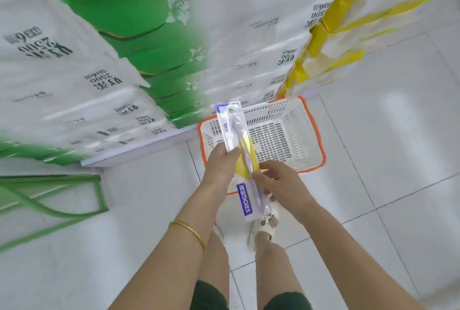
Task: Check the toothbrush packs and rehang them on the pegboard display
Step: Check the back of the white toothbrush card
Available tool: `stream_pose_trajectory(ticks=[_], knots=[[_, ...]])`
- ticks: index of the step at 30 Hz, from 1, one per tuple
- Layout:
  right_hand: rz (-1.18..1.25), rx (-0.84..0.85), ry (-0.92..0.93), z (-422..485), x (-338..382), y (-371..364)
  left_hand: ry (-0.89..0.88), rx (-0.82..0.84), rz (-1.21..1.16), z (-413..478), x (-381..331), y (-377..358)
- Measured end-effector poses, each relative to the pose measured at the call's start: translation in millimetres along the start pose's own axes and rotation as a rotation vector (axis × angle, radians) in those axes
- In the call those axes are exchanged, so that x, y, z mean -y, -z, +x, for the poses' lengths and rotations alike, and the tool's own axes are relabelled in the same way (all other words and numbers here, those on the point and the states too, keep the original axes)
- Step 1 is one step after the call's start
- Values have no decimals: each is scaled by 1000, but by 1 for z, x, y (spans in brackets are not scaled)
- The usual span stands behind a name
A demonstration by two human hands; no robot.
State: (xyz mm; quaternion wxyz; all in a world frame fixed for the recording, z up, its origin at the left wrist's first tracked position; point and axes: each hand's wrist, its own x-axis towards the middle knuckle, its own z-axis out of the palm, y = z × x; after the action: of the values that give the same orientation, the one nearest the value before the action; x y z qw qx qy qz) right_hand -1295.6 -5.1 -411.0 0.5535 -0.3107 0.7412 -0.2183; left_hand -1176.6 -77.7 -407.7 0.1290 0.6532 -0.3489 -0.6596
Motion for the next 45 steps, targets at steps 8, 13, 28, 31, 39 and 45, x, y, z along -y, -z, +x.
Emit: stream_pose_trajectory(ticks=[8, 13, 28, 31, 39, 45], knots=[[10, 100, -149, 129, -78, -4, 165, -141, -136, 89, 62, -5], [6, 72, -372, 246, -153, -46, 181, -172, -89, 161, 125, 12], [-338, 120, -317, 471, -286, -180, 92, -175, -56, 308, 232, 30], [-439, 114, -290, 466, -282, -180, 83, -186, -66, 303, 228, 33], [-501, 158, -245, 335, -217, -119, 158, -150, -106, 196, 183, 30], [-502, 217, -259, 180, -120, -83, 175, -160, -261, 51, 120, 39]])
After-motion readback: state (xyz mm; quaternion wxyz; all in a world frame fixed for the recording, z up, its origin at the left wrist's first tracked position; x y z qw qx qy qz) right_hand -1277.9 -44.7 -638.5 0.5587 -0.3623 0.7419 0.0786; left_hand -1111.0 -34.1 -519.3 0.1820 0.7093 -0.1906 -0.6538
